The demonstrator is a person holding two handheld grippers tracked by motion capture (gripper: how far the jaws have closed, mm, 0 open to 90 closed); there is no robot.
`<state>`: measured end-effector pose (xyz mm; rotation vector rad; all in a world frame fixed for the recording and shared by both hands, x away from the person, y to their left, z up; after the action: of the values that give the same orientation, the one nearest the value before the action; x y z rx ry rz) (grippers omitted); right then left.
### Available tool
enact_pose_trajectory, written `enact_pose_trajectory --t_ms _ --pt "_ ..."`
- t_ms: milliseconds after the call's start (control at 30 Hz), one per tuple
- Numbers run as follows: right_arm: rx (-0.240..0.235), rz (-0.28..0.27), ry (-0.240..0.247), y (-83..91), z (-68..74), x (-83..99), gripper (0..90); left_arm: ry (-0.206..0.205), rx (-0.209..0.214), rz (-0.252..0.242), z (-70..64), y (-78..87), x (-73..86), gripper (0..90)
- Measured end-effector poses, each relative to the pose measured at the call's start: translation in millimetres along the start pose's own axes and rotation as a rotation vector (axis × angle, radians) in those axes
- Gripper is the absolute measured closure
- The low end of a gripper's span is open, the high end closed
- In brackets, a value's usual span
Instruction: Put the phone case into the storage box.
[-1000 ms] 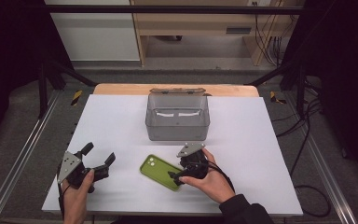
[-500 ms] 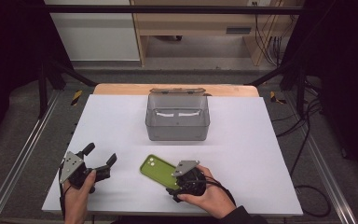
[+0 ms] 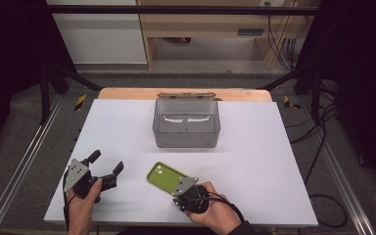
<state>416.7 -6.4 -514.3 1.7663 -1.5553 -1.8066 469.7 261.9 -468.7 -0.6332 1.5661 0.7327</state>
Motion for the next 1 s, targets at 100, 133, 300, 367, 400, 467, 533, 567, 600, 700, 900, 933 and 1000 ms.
enact_pose_trajectory --t_ms 100,133,300,367,400,467,533,567,600,700,900,933,1000 --pt "0.035 0.001 0.012 -0.3 1.2 -0.4 77.4 -0.001 0.001 0.000 -0.7 -0.4 -0.3 3.5" --pt "0.041 0.001 0.013 -0.2 1.8 -0.3 78.4 -0.004 0.002 0.004 -0.9 -0.4 0.0 3.6" --pt "0.100 0.010 0.059 0.2 5.0 -0.8 82.2 -0.008 0.009 0.014 -3.0 -2.0 0.9 3.7" --pt "0.119 0.011 0.057 -0.1 4.7 -0.9 85.1 -0.007 0.010 0.018 -3.3 -2.1 1.4 3.7" --pt "0.122 0.011 0.058 -0.2 4.6 -1.0 85.5 -0.008 0.011 0.017 -3.4 -2.1 1.3 3.7" --pt "0.116 0.013 0.045 -0.6 4.3 -1.4 85.7 -0.010 0.008 0.021 -2.7 -1.8 1.3 3.8" --pt "0.107 0.016 0.040 -0.4 3.3 -1.2 86.1 -0.001 0.003 0.026 -2.0 -1.7 2.0 3.9" --pt "0.104 0.014 0.030 -0.3 2.9 -1.0 86.3 0.000 0.002 0.030 -1.5 -1.4 2.2 3.9" --pt "0.090 0.007 0.013 -0.3 1.9 -0.5 87.1 0.008 0.001 0.027 -1.2 -1.4 2.0 4.0" --pt "0.070 -0.001 -0.012 -0.5 0.8 0.1 87.6 0.019 -0.001 0.046 -0.5 -0.8 3.4 4.0" --pt "-0.023 -0.082 -0.088 3.4 -3.0 0.7 88.0 0.049 0.008 0.050 -2.7 1.3 3.8 3.9" --pt "-0.020 -0.126 -0.115 6.9 -5.5 -1.2 88.0 0.054 0.007 0.051 -2.9 1.8 3.8 3.8" --pt "-0.019 -0.152 -0.120 9.5 -6.6 -3.1 88.0 0.073 0.014 0.038 -4.5 2.7 1.8 3.6"
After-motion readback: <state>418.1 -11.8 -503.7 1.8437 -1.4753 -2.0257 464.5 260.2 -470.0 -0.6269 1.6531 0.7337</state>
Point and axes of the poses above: each handheld gripper's, and its own axes: y roughly backward along the jaws, x roughly out of its underside, z roughly to its left, the point moved 6 cm from there along -y, roughly forward along the jaws, and after that the axes turned 12 degrees about x, right-handed, at the moved point
